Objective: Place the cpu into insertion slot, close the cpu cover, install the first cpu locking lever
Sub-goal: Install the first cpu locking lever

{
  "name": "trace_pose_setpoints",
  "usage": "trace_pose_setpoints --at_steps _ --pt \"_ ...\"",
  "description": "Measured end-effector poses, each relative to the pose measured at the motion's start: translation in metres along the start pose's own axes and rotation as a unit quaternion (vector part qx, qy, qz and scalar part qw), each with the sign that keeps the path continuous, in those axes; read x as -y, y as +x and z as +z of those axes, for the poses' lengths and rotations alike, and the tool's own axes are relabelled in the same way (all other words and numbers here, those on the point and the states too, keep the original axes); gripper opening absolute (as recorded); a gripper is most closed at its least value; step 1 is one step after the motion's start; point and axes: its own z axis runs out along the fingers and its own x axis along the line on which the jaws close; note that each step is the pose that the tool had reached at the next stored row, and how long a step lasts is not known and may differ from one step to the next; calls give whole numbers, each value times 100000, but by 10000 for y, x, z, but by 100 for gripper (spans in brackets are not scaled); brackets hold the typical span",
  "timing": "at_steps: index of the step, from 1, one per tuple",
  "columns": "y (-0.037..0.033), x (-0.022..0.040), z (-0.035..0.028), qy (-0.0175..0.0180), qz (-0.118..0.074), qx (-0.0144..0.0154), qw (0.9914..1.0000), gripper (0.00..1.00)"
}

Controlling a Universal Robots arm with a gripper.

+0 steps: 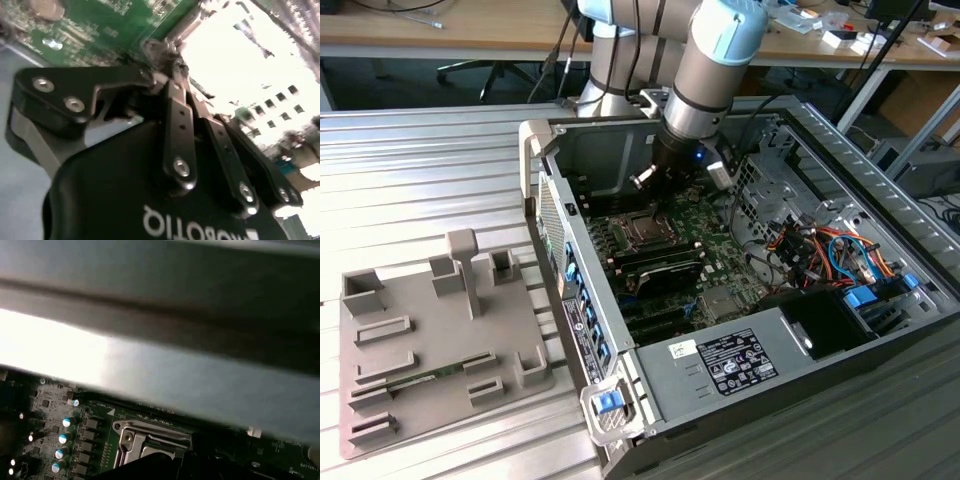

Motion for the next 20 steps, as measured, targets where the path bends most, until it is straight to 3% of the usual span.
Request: trace_pose_setpoints --at_steps 20 --pt "3 -1 2 -32 53 67 100000 11"
